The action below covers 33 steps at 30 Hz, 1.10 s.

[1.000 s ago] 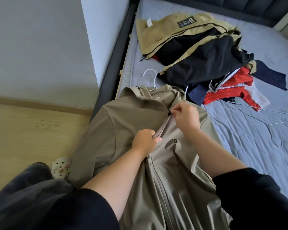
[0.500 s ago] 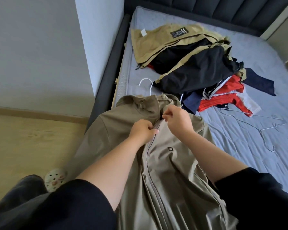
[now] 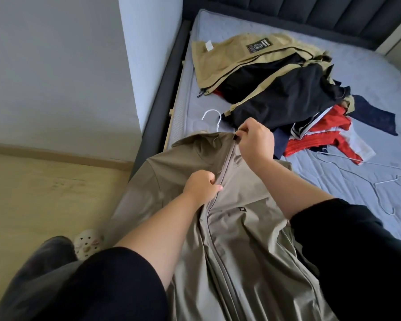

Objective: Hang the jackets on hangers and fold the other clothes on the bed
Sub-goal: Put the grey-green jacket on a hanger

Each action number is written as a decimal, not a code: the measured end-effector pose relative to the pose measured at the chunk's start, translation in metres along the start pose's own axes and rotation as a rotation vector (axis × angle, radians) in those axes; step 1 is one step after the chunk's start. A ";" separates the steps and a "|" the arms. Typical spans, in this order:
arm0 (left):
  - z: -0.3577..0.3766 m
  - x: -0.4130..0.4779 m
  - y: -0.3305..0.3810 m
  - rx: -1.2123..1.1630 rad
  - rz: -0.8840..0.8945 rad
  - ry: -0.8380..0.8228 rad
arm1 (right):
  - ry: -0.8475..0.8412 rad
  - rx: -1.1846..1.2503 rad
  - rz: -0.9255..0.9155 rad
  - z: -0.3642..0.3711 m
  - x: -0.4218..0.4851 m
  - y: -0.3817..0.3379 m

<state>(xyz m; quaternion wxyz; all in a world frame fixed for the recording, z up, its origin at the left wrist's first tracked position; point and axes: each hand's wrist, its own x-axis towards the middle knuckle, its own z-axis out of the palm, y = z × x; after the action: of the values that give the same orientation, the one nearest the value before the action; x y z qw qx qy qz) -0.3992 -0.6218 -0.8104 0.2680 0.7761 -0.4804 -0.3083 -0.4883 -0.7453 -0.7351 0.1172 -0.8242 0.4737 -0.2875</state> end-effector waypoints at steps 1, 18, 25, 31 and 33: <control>0.000 0.000 -0.001 0.014 0.010 -0.005 | 0.009 0.000 -0.008 0.001 -0.001 0.000; -0.010 -0.004 -0.062 0.405 0.029 -0.153 | -0.415 -0.035 0.500 0.050 -0.005 0.074; -0.020 -0.002 -0.065 0.450 0.057 -0.276 | -0.377 -0.210 0.447 0.053 0.008 0.082; -0.028 -0.004 -0.068 0.370 0.023 -0.291 | -0.529 -0.158 0.478 0.046 0.006 0.083; -0.029 -0.006 -0.069 0.346 0.021 -0.281 | -0.520 -0.021 0.455 0.045 0.008 0.074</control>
<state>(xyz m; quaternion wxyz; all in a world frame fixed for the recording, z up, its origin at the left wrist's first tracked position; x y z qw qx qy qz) -0.3403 -0.5857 -0.8390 0.0647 0.7550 -0.5667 -0.3235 -0.5122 -0.7942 -0.8033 0.2867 -0.7441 0.6027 -0.0297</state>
